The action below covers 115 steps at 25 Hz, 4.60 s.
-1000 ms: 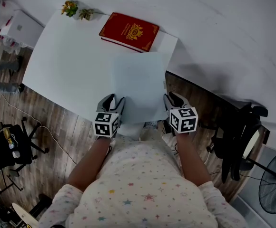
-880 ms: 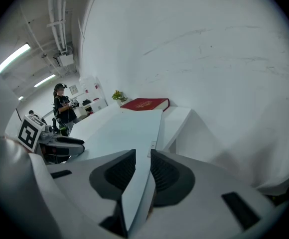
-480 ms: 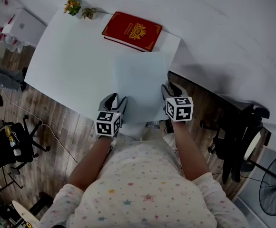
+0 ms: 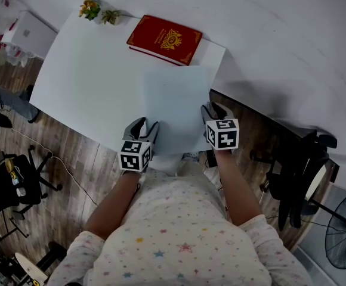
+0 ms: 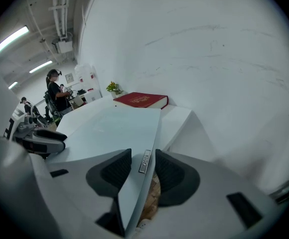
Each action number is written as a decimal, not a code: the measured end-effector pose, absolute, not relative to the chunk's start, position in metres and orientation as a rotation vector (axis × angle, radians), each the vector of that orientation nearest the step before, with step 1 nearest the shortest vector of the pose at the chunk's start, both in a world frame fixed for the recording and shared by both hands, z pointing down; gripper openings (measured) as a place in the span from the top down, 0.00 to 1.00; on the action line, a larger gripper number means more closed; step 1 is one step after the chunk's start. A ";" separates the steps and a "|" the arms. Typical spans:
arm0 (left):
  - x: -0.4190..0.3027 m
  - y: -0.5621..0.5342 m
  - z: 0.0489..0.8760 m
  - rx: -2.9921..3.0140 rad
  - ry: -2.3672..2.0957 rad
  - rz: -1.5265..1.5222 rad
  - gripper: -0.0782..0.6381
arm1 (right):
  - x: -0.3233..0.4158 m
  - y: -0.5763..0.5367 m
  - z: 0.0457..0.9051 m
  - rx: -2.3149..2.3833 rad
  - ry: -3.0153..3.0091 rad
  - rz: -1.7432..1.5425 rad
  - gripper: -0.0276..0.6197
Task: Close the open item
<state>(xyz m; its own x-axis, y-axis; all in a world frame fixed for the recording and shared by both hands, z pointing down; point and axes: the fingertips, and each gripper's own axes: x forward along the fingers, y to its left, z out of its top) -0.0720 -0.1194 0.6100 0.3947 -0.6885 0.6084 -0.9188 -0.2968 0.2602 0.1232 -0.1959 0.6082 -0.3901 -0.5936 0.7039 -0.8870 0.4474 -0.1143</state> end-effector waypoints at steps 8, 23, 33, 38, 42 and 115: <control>-0.074 -0.120 0.604 2.084 -1.293 0.384 0.63 | 0.122 -0.195 0.609 1.234 -2.117 0.659 0.74; -0.092 -0.120 0.571 2.167 -1.340 0.384 0.63 | 0.126 -0.195 0.595 1.247 -2.154 0.605 0.71; -0.093 -0.131 0.540 2.215 -1.385 0.318 0.63 | 0.127 -0.181 0.571 1.263 -2.217 0.592 0.73; -0.092 -0.135 0.521 2.246 -1.419 0.280 0.63 | 0.128 -0.178 0.552 1.271 -2.260 0.564 0.77; -0.093 -0.135 0.505 2.271 -1.469 0.258 0.65 | 0.125 -0.173 0.535 1.264 -2.305 0.524 0.80; -0.101 -0.135 0.314 2.544 -1.797 -0.080 0.86 | 0.131 -0.156 0.302 1.436 -2.731 -0.025 0.96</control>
<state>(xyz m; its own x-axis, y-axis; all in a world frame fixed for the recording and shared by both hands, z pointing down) -0.1012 -0.1355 0.3137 0.3339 -0.9422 -0.0270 -0.9409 -0.3348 0.0507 0.1307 -0.1563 0.3023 -0.5657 -0.8235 0.0417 -0.8226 0.5672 0.0401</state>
